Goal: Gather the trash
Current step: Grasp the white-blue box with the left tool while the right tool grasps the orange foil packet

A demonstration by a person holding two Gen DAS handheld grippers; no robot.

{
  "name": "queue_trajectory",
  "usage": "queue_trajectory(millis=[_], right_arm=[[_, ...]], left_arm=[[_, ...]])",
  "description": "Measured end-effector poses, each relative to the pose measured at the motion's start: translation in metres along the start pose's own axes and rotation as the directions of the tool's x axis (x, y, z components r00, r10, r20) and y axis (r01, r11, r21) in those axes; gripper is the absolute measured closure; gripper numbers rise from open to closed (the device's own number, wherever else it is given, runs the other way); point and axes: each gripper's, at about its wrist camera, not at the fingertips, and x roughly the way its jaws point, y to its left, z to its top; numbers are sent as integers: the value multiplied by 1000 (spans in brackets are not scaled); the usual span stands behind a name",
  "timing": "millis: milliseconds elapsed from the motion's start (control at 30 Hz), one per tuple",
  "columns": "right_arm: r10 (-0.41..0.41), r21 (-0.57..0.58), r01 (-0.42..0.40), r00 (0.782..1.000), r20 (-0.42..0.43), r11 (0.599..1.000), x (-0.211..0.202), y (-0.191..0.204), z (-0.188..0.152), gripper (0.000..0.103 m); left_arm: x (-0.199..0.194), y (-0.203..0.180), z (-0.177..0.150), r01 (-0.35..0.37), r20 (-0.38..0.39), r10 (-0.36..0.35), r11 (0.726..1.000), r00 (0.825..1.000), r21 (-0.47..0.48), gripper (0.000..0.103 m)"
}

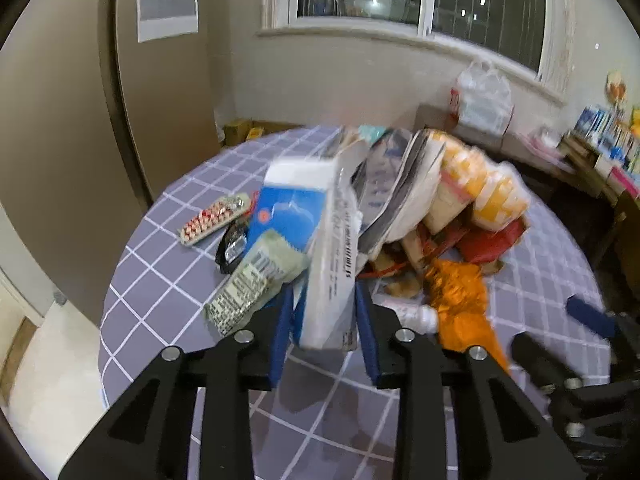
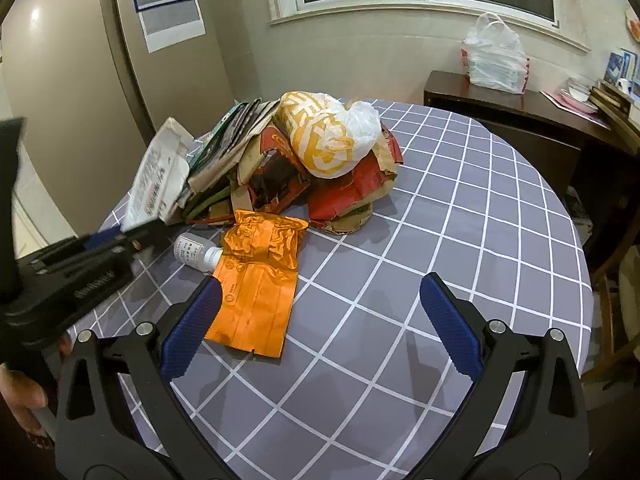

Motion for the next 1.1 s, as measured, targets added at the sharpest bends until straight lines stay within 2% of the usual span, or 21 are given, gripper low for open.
queue_trajectory(millis=[133, 233, 400, 600, 700, 767, 800, 1000, 1033, 1067, 1100], right_arm=[[-2, -20, 1, 1000, -21, 1000, 6, 7, 3, 6], [-9, -45, 8, 999, -42, 999, 13, 15, 7, 6], [-2, -103, -8, 996, -94, 995, 26, 33, 11, 6], [-9, -160, -27, 976, -220, 987, 52, 48, 11, 6], [-22, -165, -13, 978, -209, 986, 52, 47, 13, 19], [-33, -158, 2, 981, -193, 987, 50, 45, 16, 40], [-30, -152, 1, 982, -186, 988, 49, 42, 16, 47], [12, -104, -30, 985, -171, 994, 43, 30, 21, 49], [13, -100, -29, 986, -165, 995, 41, 29, 21, 57], [16, -91, -31, 987, -157, 995, 38, 28, 21, 74], [21, -79, -32, 990, -139, 996, 31, 26, 23, 74]], left_arm=[[-18, 2, 2, 81, 81, -79, 996, 994, -28, 74], [-33, 6, 2, 150, 152, -141, 987, 978, -50, 74], [-47, 14, -2, 218, 203, -199, 973, 959, -80, 74], [-47, 12, -5, 207, 206, -186, 975, 961, -84, 74], [-50, 14, -8, 212, 212, -190, 973, 959, -89, 74], [-53, 15, -9, 202, 218, -179, 975, 959, -89, 74], [-55, 15, -9, 204, 219, -180, 975, 959, -90, 74], [-70, 17, -14, 214, 240, -186, 972, 953, -99, 74], [-73, 17, -15, 217, 245, -188, 971, 951, -99, 74], [-76, 17, -15, 219, 251, -188, 971, 950, -99, 74], [-81, 17, -16, 221, 258, -190, 970, 947, -97, 74]])
